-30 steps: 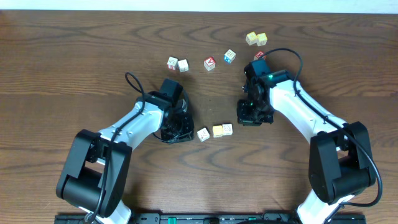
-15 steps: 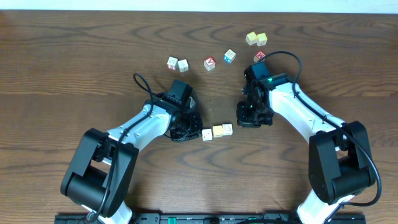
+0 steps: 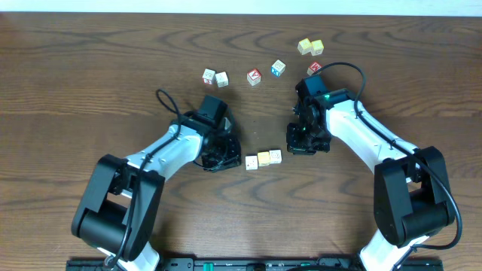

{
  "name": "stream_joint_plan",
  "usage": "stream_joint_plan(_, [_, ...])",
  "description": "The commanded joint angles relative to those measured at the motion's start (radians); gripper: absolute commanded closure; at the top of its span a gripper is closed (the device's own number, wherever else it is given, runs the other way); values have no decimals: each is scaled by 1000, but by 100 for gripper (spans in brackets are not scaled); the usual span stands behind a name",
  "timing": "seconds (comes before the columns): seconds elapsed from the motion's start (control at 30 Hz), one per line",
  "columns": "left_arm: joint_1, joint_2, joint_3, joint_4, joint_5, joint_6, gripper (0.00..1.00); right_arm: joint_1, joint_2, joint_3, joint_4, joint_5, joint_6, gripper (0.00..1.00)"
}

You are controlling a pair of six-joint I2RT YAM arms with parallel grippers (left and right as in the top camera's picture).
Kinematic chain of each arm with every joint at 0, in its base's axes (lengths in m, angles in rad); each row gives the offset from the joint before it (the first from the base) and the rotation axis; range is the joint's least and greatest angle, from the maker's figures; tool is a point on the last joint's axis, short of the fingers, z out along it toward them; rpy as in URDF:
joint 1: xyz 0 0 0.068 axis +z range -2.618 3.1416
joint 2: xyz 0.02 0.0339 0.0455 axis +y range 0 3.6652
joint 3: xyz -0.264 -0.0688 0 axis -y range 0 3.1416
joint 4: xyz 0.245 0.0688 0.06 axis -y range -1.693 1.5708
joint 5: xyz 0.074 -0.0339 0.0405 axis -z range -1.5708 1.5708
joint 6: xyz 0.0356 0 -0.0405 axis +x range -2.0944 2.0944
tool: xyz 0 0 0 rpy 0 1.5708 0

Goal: Lift 3 blocks

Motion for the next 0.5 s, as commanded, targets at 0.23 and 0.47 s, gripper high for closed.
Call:
stream_joint_plan(0.23, [-34,-90,-13,-160,25,11,93,4,-18,-6,2,-5,6,99])
stream_joint_plan(0.47, [-180,-80,-50,-100,-21,-58,93,4,-18,-6,5,-5,6,98])
